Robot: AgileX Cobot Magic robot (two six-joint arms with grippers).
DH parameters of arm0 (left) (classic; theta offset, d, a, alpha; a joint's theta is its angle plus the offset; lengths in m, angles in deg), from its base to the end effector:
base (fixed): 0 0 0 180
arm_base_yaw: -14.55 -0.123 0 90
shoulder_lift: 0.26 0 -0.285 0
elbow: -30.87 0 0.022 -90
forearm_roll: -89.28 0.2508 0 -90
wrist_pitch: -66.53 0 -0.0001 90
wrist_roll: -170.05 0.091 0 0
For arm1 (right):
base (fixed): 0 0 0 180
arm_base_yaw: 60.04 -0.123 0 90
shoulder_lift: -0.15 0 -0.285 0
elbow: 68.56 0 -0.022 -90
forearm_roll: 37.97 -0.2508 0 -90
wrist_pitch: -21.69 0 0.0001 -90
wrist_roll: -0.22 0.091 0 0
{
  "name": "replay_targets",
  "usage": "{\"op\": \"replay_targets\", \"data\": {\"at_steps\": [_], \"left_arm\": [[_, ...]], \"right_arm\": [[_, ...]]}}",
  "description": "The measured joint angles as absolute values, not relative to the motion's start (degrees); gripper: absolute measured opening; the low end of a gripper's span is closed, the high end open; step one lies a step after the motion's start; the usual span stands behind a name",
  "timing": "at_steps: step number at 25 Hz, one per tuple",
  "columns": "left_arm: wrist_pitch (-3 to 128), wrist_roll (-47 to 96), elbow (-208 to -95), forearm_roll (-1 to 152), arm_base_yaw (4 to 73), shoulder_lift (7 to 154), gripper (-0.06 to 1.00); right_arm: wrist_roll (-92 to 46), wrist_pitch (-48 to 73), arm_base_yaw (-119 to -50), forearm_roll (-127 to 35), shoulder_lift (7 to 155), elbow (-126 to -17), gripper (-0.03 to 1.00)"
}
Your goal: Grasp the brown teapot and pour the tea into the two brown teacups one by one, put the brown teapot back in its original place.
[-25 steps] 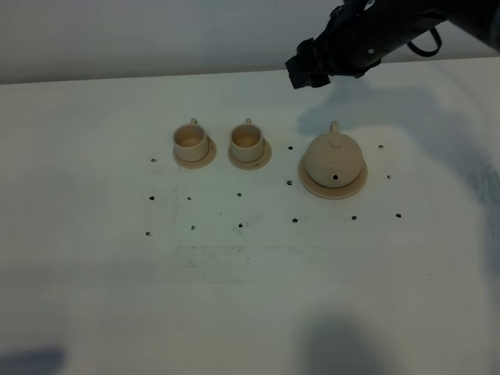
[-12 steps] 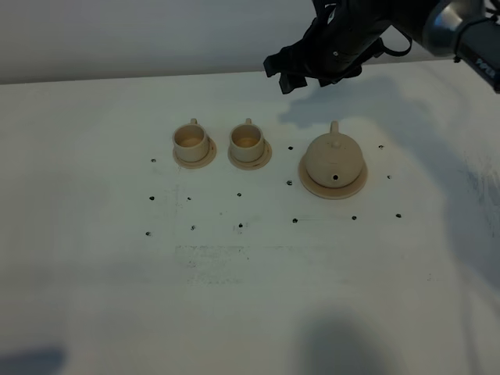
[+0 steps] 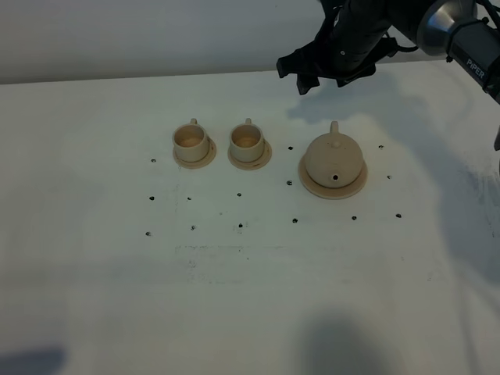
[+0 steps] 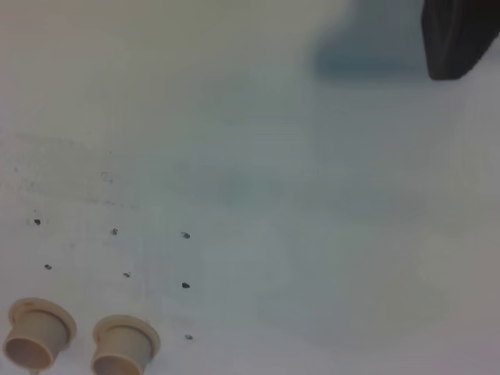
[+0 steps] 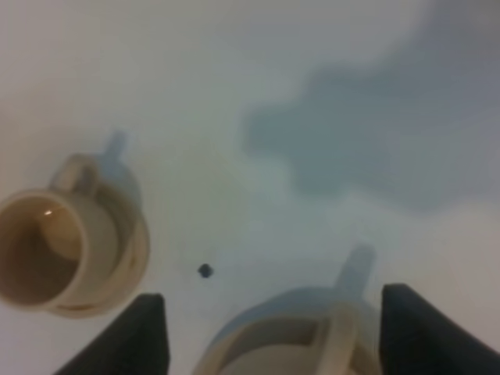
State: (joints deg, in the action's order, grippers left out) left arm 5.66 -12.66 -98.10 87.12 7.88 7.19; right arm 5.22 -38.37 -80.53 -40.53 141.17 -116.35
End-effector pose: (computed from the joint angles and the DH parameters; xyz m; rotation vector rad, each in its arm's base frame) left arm -0.0007 -0.0031 0.2652 -0.1693 2.0755 -0.0034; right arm 0.4803 0.1832 0.2289 -0.3450 2.6674 0.1986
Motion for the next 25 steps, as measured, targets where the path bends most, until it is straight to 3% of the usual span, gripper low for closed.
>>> {"op": "replay_targets", "data": {"at_steps": [25], "left_arm": [[5.7,-12.6,-98.1,87.1,7.9,7.2,0.31]], "right_arm": [[4.1,-38.2,-79.6,-38.6,145.2,-116.6,0.56]]}}
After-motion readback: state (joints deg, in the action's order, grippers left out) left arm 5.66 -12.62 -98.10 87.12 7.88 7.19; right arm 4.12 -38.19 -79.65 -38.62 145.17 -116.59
